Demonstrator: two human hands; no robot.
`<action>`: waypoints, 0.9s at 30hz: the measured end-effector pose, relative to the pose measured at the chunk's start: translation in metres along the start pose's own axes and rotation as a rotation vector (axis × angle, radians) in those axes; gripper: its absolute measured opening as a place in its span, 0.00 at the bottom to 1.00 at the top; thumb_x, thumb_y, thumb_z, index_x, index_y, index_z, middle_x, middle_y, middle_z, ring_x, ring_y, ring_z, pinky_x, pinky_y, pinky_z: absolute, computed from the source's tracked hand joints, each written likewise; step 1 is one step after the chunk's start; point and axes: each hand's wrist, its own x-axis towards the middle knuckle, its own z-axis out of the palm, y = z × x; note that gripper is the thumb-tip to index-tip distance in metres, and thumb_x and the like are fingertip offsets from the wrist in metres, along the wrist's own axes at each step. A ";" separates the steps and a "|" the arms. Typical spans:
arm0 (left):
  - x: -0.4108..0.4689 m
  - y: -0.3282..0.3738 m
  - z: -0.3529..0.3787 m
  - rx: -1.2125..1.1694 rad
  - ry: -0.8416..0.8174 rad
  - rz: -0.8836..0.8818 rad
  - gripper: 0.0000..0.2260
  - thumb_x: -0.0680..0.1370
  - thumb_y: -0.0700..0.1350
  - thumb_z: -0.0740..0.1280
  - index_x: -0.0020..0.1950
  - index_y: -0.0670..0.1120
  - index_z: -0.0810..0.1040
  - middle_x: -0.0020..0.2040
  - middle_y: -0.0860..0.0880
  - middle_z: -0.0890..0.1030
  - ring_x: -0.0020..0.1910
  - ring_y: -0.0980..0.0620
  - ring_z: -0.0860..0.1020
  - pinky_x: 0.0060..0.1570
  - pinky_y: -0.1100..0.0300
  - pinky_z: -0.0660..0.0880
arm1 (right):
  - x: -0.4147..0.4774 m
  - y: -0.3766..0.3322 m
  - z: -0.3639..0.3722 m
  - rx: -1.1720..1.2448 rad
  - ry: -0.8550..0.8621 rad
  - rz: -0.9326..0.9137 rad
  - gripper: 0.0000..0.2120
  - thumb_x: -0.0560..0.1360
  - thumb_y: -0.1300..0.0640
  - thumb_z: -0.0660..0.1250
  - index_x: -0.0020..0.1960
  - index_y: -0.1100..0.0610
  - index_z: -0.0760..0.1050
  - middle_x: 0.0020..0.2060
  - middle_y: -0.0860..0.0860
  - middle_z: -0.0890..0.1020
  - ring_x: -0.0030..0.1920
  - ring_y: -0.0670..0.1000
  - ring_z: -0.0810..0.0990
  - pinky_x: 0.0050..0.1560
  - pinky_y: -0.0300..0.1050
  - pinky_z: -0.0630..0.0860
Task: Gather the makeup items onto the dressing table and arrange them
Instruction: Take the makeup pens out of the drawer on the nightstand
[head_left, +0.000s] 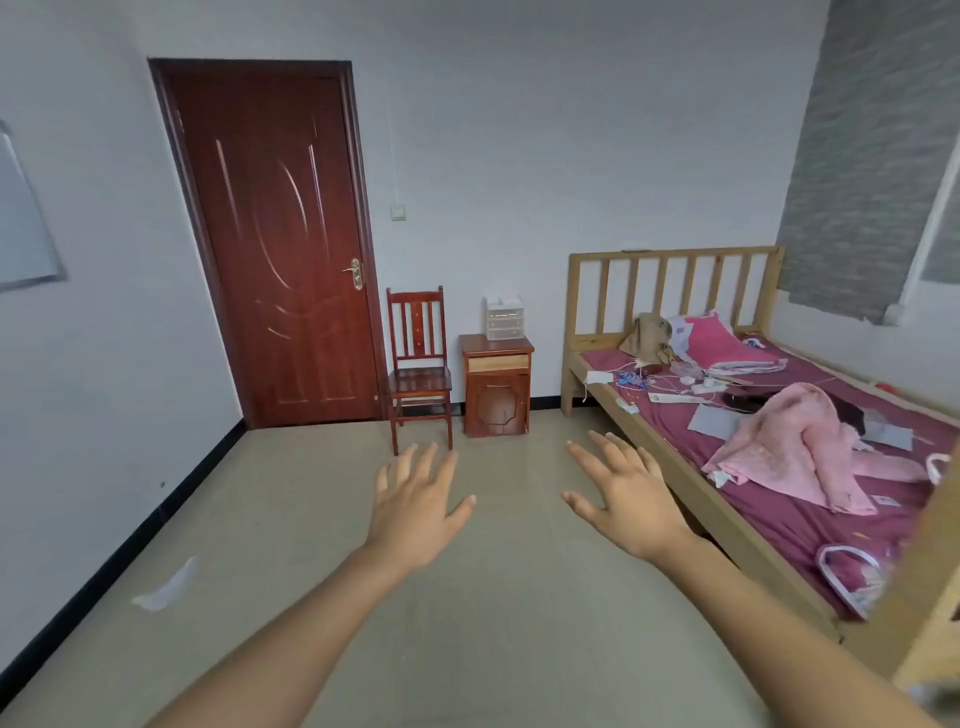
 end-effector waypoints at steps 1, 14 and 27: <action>0.013 -0.007 0.000 -0.006 0.008 -0.020 0.27 0.78 0.60 0.51 0.74 0.51 0.53 0.76 0.48 0.54 0.75 0.47 0.48 0.72 0.47 0.49 | 0.014 0.000 0.004 0.021 0.014 0.005 0.28 0.77 0.41 0.53 0.74 0.47 0.52 0.75 0.52 0.56 0.76 0.52 0.50 0.74 0.53 0.48; 0.156 -0.105 0.030 -0.048 0.086 -0.202 0.39 0.66 0.67 0.39 0.68 0.50 0.66 0.71 0.49 0.66 0.72 0.47 0.57 0.70 0.51 0.54 | 0.204 -0.019 0.065 0.038 0.087 -0.073 0.43 0.63 0.33 0.36 0.68 0.51 0.67 0.66 0.54 0.70 0.67 0.57 0.67 0.64 0.54 0.62; 0.385 -0.165 0.076 -0.097 0.109 -0.135 0.25 0.78 0.58 0.52 0.72 0.48 0.59 0.71 0.50 0.65 0.73 0.48 0.56 0.71 0.50 0.54 | 0.420 0.022 0.092 -0.116 0.017 -0.069 0.45 0.61 0.33 0.32 0.70 0.49 0.62 0.66 0.51 0.67 0.68 0.53 0.63 0.67 0.50 0.61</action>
